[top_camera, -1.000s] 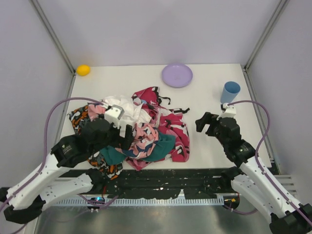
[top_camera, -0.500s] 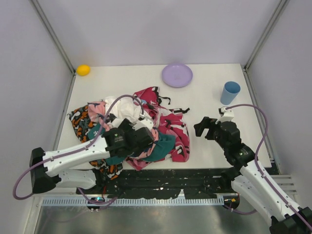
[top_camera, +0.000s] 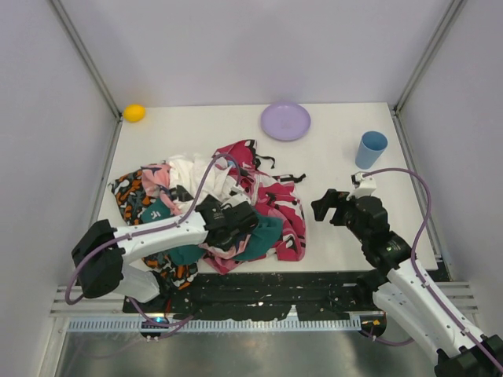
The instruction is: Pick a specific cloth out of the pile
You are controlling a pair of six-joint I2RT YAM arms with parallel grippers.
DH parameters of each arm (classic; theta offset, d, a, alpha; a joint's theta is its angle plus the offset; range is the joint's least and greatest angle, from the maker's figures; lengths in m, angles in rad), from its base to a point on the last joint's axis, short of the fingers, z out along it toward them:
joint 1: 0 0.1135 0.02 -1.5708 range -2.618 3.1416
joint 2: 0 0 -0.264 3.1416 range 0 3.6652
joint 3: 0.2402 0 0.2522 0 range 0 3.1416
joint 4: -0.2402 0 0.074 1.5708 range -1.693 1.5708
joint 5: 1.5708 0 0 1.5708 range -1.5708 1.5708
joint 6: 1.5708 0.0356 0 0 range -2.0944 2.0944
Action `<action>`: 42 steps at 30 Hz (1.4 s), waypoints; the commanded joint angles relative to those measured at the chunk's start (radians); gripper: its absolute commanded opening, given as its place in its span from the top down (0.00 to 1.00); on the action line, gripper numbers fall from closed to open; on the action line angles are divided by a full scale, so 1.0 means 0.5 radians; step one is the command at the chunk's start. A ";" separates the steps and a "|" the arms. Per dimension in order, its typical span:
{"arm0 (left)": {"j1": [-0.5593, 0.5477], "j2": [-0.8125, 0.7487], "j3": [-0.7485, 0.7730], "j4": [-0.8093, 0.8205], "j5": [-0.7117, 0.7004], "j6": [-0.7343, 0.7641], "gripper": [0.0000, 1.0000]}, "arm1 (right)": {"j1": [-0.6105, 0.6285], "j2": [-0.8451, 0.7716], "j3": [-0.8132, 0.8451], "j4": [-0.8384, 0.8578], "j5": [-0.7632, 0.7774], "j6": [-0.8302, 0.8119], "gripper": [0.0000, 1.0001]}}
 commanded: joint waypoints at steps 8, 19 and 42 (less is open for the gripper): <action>0.190 0.268 -0.153 0.517 0.538 0.059 0.00 | -0.001 0.010 -0.002 0.087 -0.009 -0.031 0.05; 0.285 0.769 -0.006 0.517 0.646 -0.162 1.00 | -0.001 -0.060 0.001 0.050 0.049 -0.041 0.05; 1.377 -0.005 0.798 0.299 -0.124 0.138 1.00 | 0.002 -0.079 -0.020 0.130 -0.356 -0.004 0.05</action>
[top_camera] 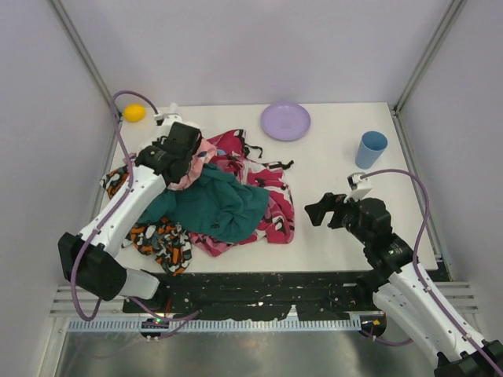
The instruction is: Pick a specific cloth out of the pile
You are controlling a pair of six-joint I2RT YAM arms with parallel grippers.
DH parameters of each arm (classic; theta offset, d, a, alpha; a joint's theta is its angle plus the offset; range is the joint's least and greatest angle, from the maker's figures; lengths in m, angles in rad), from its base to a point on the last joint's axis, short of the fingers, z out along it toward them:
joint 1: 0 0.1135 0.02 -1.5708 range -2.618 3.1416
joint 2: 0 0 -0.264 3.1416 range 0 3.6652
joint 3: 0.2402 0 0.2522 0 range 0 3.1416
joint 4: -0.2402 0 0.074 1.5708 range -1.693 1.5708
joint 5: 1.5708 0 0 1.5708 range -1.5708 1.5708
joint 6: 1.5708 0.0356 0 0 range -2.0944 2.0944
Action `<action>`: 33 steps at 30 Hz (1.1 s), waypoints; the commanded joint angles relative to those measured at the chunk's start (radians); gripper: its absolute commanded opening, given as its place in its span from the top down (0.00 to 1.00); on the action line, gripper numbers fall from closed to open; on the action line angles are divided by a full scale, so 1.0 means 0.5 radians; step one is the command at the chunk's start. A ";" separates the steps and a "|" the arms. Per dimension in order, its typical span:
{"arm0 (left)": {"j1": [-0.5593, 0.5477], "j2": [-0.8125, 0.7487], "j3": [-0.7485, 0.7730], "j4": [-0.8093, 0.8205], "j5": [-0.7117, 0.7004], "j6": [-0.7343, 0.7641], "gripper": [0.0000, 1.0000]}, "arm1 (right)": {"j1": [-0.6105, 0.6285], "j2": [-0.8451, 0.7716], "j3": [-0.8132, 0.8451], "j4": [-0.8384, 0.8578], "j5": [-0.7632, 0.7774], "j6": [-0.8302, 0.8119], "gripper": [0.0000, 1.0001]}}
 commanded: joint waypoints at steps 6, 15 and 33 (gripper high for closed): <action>0.345 0.180 0.109 0.135 0.239 0.129 1.00 | 0.002 -0.016 -0.011 0.075 -0.041 0.030 0.05; 0.171 -0.006 0.232 -0.059 0.485 0.138 0.01 | 0.002 -0.093 -0.026 0.054 -0.020 0.058 0.05; -1.044 0.008 -0.599 0.358 1.114 0.123 0.00 | 0.005 -0.157 -0.094 0.057 -0.001 0.042 0.05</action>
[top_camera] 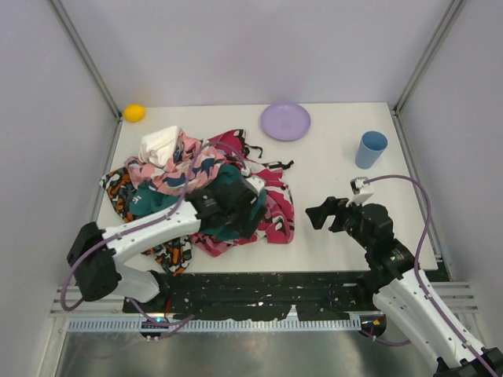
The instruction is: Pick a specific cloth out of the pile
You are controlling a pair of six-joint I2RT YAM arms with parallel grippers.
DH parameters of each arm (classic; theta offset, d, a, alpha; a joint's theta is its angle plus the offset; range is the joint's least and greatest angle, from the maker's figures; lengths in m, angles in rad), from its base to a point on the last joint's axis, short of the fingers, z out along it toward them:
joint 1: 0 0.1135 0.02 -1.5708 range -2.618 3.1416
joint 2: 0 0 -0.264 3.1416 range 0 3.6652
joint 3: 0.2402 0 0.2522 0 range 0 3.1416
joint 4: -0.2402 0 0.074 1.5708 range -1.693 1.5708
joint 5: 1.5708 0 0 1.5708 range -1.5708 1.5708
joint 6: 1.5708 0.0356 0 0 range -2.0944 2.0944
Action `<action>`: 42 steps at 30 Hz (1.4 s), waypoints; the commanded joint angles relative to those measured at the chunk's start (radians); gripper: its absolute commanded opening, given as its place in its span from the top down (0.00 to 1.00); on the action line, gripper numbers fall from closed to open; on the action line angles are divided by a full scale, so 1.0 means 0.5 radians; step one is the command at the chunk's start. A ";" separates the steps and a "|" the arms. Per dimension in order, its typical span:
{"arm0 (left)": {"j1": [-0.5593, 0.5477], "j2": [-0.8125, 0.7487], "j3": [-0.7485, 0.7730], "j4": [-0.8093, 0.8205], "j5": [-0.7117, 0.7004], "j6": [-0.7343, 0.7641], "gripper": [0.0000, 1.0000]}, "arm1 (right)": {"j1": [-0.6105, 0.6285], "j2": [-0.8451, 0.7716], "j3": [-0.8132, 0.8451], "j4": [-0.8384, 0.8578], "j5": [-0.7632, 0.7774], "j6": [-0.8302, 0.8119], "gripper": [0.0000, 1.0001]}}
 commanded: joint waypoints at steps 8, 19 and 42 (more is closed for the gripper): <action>-0.077 0.831 0.015 -0.134 -0.440 -0.323 0.00 | 0.002 -0.044 -0.015 0.063 0.036 -0.006 0.05; -0.031 0.842 0.432 -0.695 -1.313 -0.720 1.00 | 0.002 -0.103 -0.021 0.029 0.088 -0.018 0.05; 1.205 0.433 1.341 -0.377 -1.281 0.134 1.00 | 0.526 0.865 0.086 0.777 0.288 0.087 0.05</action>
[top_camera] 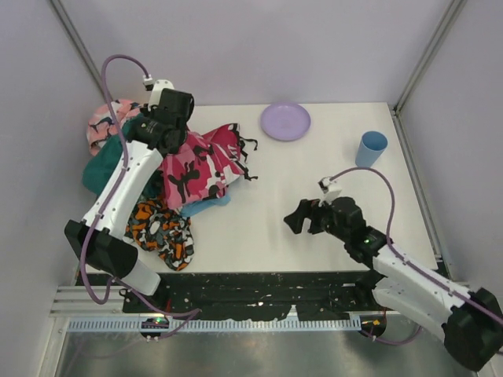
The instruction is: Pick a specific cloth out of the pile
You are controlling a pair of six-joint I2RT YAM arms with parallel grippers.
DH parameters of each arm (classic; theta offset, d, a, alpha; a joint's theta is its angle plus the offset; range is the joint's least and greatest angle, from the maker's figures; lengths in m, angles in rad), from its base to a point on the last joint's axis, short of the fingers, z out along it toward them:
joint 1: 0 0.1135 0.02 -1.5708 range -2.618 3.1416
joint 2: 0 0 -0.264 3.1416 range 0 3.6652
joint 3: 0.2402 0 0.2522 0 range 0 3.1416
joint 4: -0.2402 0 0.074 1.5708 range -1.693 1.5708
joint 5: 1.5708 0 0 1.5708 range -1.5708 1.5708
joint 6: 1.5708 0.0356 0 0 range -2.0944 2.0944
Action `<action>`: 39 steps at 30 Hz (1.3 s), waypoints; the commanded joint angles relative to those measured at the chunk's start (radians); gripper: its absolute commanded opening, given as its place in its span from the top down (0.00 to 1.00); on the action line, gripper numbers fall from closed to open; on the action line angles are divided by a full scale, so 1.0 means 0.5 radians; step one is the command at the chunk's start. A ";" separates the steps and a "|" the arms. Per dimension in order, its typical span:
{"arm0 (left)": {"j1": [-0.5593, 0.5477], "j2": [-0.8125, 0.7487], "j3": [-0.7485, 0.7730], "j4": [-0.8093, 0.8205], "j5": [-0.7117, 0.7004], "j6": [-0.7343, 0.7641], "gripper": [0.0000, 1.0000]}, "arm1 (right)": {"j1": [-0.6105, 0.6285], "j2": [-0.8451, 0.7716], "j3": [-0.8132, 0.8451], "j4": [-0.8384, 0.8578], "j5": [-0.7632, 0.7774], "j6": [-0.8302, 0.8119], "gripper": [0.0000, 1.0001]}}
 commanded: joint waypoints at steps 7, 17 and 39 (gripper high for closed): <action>0.187 -0.196 -0.042 0.019 0.056 -0.125 1.00 | 0.439 1.111 0.630 0.640 0.573 0.185 0.05; 0.497 -0.653 -0.756 -0.186 0.027 -0.704 1.00 | 0.366 1.660 1.191 0.485 0.904 0.502 0.05; 0.752 -0.568 -1.095 0.010 0.325 -0.732 1.00 | 0.365 2.860 2.225 0.521 -0.111 0.440 0.26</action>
